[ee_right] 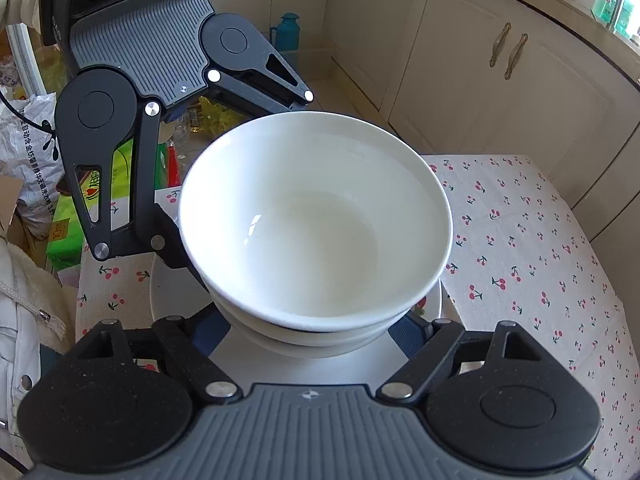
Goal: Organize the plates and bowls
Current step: 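Lift the bowl stack with both grippers and set it onto the plate stack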
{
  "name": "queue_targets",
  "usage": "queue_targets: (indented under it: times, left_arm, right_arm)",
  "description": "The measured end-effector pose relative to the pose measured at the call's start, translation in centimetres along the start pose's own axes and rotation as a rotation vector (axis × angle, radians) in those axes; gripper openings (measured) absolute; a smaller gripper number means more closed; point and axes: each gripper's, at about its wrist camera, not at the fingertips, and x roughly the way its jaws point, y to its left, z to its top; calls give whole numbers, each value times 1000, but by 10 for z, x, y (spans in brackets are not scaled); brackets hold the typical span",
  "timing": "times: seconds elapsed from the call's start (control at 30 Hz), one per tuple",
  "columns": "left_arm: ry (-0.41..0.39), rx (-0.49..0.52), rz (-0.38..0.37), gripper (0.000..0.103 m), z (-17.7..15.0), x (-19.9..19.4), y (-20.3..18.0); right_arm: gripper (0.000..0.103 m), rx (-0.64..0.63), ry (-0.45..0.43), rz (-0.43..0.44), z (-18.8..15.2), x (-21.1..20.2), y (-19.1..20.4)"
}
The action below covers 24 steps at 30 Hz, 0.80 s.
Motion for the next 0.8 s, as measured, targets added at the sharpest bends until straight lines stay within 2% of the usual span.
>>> queue_targets:
  times: [0.13, 0.33, 0.43, 0.5, 0.6, 0.7, 0.8]
  left_arm:
    - [-12, 7, 19, 81, -1, -2, -3]
    - [-47, -12, 52, 93, -7, -10, -12]
    - [-86, -13, 123, 94, -15, -22, -26]
    - [-120, -51, 164, 100, -21, -32, -34]
    - [-208, -121, 270, 102, -29, -52, -54]
    - [-298, -147, 402, 102, -30, -68, -80]
    - [-389, -164, 454, 102, -30, -82, -107]
  right_arm:
    - [88, 23, 0, -4, 0, 1, -3]
    - [93, 32, -3, -34, 0, -2, 4]
    - [95, 51, -21, -60, -4, -12, 11]
    - [98, 64, -38, -87, -8, -23, 18]
    - [102, 105, -57, -167, -14, -43, 35]
    - [103, 163, -74, -263, -19, -62, 54]
    - [103, 279, -105, -338, -27, -79, 70]
